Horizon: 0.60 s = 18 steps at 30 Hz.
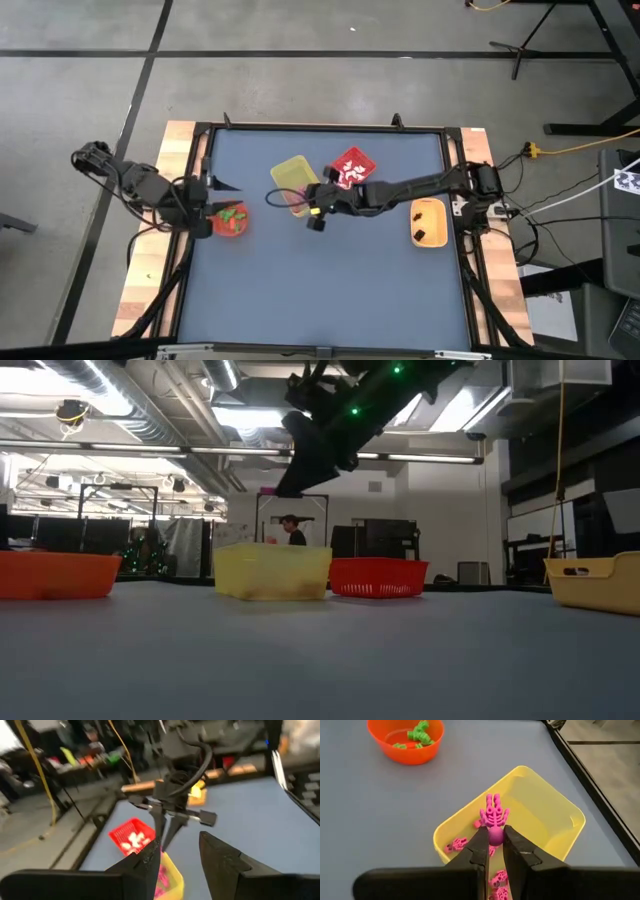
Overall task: Sort Halloween decoration
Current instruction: Put the pink skeleton toy into the yellow bin
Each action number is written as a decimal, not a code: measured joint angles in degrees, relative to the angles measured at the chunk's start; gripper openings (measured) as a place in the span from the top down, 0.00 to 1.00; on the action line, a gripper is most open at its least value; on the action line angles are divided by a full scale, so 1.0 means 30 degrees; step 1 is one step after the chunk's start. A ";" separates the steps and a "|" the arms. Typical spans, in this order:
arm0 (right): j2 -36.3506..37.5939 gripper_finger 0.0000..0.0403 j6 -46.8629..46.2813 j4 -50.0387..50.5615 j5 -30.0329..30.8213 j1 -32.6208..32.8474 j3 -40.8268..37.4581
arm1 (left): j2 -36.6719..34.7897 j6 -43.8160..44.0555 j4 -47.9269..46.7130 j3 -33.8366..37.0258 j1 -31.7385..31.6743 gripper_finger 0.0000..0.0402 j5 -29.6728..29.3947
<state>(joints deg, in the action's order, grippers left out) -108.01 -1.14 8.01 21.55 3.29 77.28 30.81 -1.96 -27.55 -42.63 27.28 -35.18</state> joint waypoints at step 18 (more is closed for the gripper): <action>0.0000 0.91 -0.0002 -0.0860 -0.0909 -0.0481 0.0000 | -1.0223 -0.1899 0.7130 0.9132 -0.5173 0.70 0.3553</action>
<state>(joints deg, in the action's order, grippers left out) -108.01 -1.15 5.43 18.82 1.85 77.28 0.15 -7.66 -6.16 -15.24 11.76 -24.52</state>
